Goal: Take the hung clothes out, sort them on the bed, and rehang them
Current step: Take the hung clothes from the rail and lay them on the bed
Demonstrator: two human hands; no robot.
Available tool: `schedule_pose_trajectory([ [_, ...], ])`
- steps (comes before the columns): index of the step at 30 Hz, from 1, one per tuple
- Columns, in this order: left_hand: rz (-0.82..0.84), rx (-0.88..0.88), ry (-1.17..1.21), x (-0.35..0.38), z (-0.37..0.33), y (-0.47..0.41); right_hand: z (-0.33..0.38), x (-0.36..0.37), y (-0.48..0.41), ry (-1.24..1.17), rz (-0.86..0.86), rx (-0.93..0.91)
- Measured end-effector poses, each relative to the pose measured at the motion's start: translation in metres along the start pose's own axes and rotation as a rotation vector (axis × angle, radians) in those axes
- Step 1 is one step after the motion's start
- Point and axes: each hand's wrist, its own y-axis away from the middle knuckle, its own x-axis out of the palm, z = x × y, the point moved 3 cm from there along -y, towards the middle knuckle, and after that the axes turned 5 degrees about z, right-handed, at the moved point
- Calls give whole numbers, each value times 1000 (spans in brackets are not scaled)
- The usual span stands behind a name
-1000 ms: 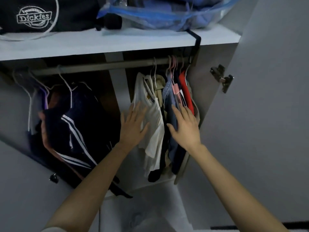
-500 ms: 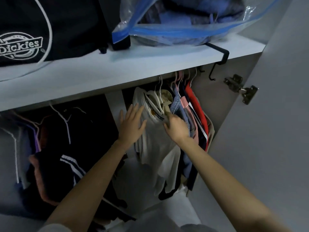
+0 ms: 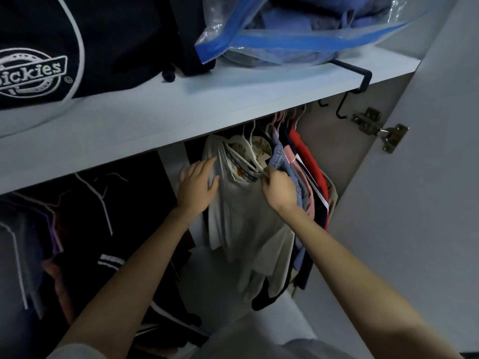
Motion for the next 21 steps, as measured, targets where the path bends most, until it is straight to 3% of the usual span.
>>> schedule_pose_trajectory([
  [6, -22, 33, 67, 1, -4, 0, -2, -29, 23, -20, -128, -57],
  [12, -82, 58, 102, 11, -14, -15, -23, -54, 69, -23, -139, -27],
  [21, 101, 316, 55, 63, -66, -40, -70, -71, 157, 108, -171, 57],
])
